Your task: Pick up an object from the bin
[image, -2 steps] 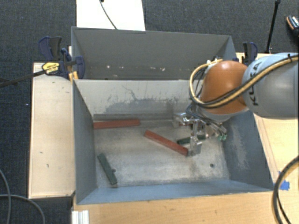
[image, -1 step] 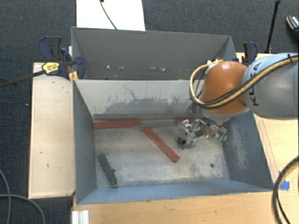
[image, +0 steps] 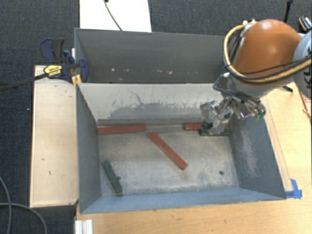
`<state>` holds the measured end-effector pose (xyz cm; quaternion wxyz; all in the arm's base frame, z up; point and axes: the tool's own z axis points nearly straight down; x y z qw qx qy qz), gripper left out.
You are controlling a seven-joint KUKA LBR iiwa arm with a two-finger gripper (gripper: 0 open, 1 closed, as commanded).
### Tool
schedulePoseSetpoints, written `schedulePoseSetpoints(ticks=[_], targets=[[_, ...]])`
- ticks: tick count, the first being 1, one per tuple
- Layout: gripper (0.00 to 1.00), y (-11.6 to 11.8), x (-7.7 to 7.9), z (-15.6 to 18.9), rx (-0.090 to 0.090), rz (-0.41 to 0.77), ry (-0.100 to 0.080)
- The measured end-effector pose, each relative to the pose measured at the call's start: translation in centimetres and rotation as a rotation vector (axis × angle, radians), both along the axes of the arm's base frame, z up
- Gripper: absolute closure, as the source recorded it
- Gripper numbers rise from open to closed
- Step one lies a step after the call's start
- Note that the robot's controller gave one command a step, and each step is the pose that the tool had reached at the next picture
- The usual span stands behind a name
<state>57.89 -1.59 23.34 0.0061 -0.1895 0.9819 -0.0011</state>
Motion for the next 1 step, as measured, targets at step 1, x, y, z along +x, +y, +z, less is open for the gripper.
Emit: schedulePoseSetpoints(ticks=[1], targets=[[1.0,-0.28,-0.77,-0.32,0.0,0.021,0.013]])
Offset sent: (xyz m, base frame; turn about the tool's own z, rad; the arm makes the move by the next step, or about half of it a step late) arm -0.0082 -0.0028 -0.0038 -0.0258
